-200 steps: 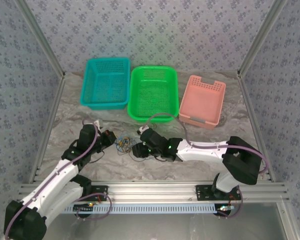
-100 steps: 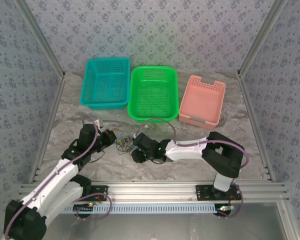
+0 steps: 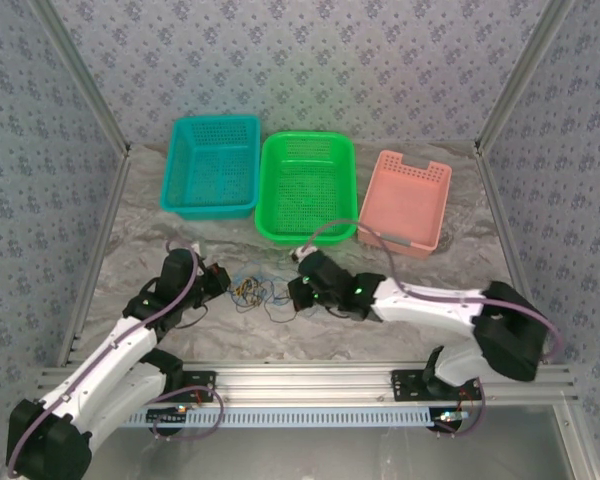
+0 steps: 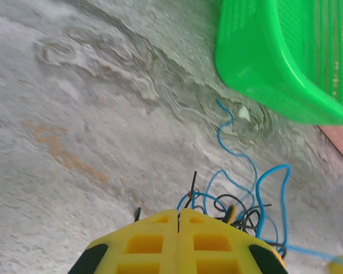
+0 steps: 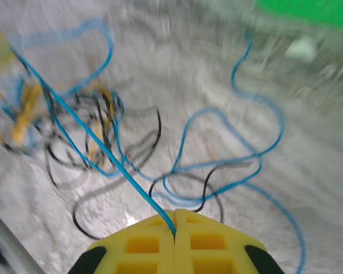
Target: Untangle the cables
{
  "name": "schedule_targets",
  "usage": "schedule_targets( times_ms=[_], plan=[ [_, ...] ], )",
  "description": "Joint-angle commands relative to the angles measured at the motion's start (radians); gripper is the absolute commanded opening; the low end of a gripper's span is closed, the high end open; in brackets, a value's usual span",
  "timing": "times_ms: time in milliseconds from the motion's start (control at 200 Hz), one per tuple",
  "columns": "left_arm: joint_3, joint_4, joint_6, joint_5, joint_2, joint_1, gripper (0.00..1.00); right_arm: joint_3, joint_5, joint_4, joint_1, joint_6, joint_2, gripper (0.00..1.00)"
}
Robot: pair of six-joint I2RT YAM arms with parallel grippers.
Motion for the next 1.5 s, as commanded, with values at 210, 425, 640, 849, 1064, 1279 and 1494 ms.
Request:
schedule_targets(
  times_ms=[210, 425, 640, 849, 1064, 1279, 1494],
  plan=[
    [0.025, -0.044, 0.017, -0.105, 0.041, 0.009, 0.0, -0.004, 0.007, -0.243, -0.254, -0.019, -0.297, 0.0],
    [0.014, 0.015, 0.024, -0.064, 0.064, 0.006, 0.0, 0.084, -0.096, -0.296, -0.405, -0.045, -0.354, 0.0],
    [0.035, 0.049, 0.011, -0.024, 0.112, -0.007, 0.1, 0.172, -0.112, -0.32, -0.406, -0.056, -0.269, 0.0],
    [0.079, 0.174, -0.051, -0.089, 0.145, -0.337, 0.53, 0.226, -0.103, -0.351, -0.407, -0.054, -0.252, 0.0],
    [0.197, 0.301, -0.137, -0.227, 0.444, -0.603, 0.72, 0.265, -0.117, -0.403, -0.414, -0.052, -0.236, 0.0],
    [0.444, 0.21, -0.058, -0.307, 0.785, -0.646, 0.76, 0.262, -0.132, -0.425, -0.433, -0.042, -0.262, 0.0],
    [0.545, 0.109, -0.095, -0.434, 1.005, -0.648, 0.45, 0.264, -0.136, -0.447, -0.46, -0.038, -0.298, 0.0]
  ],
)
